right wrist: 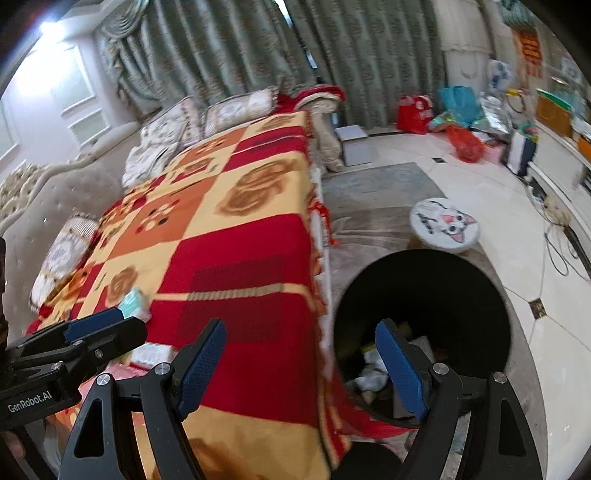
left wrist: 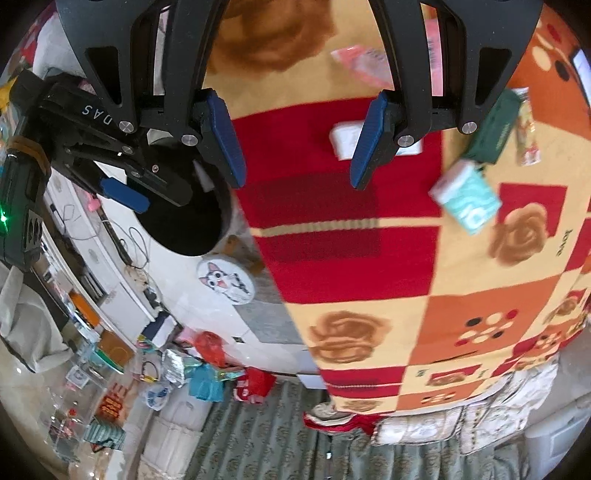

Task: Collect trash
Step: 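Move both open tools back over the remaining trash on the bed, then grasp the orange snack bar with the left tool while the right grasps the white barcode box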

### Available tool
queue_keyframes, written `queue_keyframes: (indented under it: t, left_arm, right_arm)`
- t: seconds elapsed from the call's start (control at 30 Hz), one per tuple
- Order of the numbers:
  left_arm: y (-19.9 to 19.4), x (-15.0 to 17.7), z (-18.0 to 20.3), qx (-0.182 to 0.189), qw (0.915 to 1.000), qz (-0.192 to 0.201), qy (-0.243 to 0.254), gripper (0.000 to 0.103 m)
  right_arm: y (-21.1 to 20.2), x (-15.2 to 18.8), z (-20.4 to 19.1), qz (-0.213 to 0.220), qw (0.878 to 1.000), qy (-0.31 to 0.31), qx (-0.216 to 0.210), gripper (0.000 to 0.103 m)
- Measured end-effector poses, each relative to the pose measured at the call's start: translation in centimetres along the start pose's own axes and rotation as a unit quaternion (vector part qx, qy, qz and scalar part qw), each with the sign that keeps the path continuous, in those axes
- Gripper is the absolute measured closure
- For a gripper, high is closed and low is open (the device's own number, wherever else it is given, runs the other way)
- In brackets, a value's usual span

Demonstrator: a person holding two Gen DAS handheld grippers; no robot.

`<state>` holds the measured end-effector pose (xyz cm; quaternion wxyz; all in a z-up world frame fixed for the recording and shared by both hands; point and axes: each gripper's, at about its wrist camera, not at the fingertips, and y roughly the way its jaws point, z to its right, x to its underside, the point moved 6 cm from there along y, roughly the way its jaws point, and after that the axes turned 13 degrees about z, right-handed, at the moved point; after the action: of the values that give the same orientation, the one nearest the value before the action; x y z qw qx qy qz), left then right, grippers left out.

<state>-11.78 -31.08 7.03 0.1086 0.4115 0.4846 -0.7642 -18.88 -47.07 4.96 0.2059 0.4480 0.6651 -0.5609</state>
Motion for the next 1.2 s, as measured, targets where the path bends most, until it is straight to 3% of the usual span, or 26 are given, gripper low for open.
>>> queue_keyframes:
  t: [0.53,1.0,1.2]
  left_arm:
    - [-2.9,1.0,-8.9,-0.06,0.9972,0.009,-0.042,0.045]
    - [-4.0,2.0,-13.7,-0.083,0.9945,0.003,-0.065,0.045]
    - [-4.9,2.9,-17.3,-0.11,0.9906,-0.001,-0.081,0.045]
  right_arm:
    - [3.0,2.2,-8.8,-0.039,0.995,-0.065,-0.07,0.022]
    - [3.8,3.5,-11.8,-0.062,0.99,-0.096,-0.088,0.022]
    - [4.4,4.4,-12.4,-0.082,0.988,-0.096,-0.09,0.022]
